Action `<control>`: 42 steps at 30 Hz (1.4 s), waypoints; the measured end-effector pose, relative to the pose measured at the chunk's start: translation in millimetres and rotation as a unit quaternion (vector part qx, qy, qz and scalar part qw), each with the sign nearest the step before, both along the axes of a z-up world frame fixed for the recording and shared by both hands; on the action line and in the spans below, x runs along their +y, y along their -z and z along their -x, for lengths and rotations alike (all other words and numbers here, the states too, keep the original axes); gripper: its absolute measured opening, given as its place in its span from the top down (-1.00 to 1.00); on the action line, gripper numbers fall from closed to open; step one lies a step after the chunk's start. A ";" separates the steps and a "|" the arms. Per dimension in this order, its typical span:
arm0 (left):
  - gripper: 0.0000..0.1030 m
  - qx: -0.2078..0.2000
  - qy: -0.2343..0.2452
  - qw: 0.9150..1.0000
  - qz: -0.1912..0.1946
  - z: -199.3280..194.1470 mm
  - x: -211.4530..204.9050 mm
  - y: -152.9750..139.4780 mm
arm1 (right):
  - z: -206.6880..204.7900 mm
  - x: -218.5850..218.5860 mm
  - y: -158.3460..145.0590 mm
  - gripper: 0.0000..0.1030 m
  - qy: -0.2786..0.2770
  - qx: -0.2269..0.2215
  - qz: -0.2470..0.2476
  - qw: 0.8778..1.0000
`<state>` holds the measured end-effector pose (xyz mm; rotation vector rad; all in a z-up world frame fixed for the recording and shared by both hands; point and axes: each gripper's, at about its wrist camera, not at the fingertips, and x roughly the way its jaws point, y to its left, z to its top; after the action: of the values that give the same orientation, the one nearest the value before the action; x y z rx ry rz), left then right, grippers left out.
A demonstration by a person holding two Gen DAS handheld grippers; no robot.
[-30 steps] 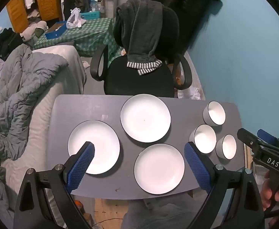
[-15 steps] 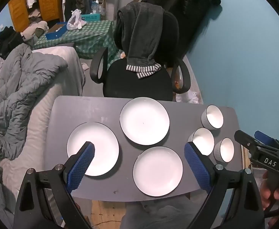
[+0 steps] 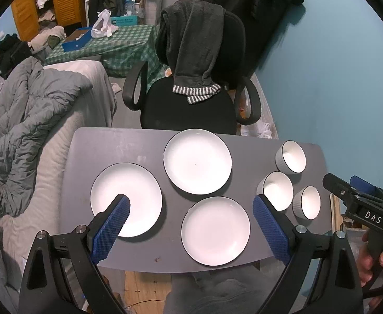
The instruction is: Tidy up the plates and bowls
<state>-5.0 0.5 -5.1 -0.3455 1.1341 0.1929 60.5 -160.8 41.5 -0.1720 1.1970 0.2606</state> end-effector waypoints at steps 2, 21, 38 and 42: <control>-0.86 0.001 0.000 1.000 0.000 0.7 0.4 -0.4 | -0.2 -0.2 0.1 -0.97 0.000 0.000 0.001 1.000; -0.86 0.002 0.001 1.000 0.003 2.3 -1.5 2.8 | 0.0 -0.4 0.0 -0.97 0.000 0.001 0.003 1.000; -0.86 0.004 -0.003 1.000 0.013 10.0 -0.3 5.4 | 6.6 -2.4 -0.5 -0.97 -0.003 0.004 0.002 1.000; -0.86 0.005 -0.003 1.000 0.015 11.6 -1.2 4.9 | 7.4 0.3 -0.9 -0.97 -0.006 0.005 0.003 1.000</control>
<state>-16.7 -0.7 -10.0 -0.3755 1.1466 0.1833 53.1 -160.5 42.5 -0.1831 1.2075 0.2678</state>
